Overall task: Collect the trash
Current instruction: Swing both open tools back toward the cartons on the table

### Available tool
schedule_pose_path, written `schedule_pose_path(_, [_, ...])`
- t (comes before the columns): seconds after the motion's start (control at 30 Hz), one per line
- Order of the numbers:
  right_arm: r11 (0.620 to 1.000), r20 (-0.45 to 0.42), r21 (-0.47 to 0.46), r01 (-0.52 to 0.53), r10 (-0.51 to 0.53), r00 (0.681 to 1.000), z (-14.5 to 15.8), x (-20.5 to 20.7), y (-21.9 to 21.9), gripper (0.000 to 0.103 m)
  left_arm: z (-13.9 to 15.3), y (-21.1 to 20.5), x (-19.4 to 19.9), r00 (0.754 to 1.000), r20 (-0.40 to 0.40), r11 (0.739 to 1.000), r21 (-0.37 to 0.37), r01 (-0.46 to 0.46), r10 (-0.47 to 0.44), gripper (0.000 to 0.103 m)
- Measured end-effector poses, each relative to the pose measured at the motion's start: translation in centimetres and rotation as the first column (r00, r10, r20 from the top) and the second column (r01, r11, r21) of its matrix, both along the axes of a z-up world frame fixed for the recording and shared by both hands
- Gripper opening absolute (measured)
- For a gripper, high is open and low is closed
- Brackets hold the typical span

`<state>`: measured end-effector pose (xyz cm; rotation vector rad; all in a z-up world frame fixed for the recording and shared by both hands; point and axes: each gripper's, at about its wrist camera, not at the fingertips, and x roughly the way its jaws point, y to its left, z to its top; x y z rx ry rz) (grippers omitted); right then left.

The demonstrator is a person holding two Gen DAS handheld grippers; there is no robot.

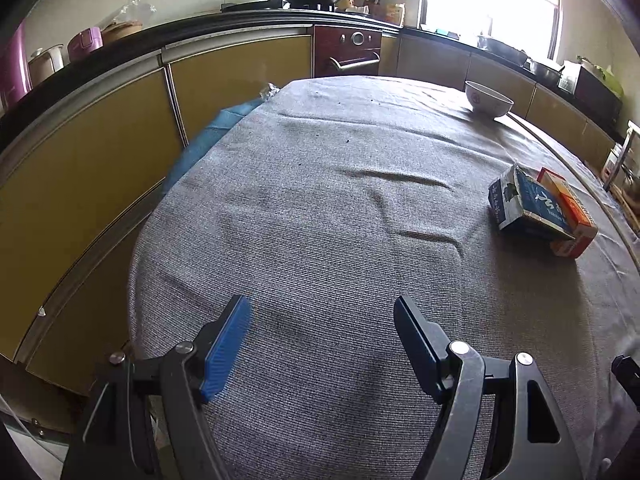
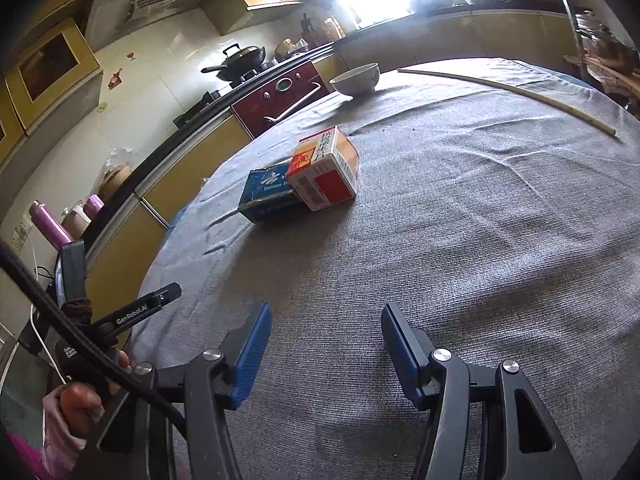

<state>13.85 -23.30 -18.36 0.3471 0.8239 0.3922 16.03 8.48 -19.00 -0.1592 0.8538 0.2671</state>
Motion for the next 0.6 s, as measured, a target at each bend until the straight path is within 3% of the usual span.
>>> schedule_pose_path(0.6, [1.000, -0.021, 0.001, 0.028, -0.028, 0.999, -0.14, 0.21, -0.12, 0.061, -0.29, 0.97, 0.17, 1.000, -0.003, 0.998, -0.058, 0.012, -0.012, 0.075])
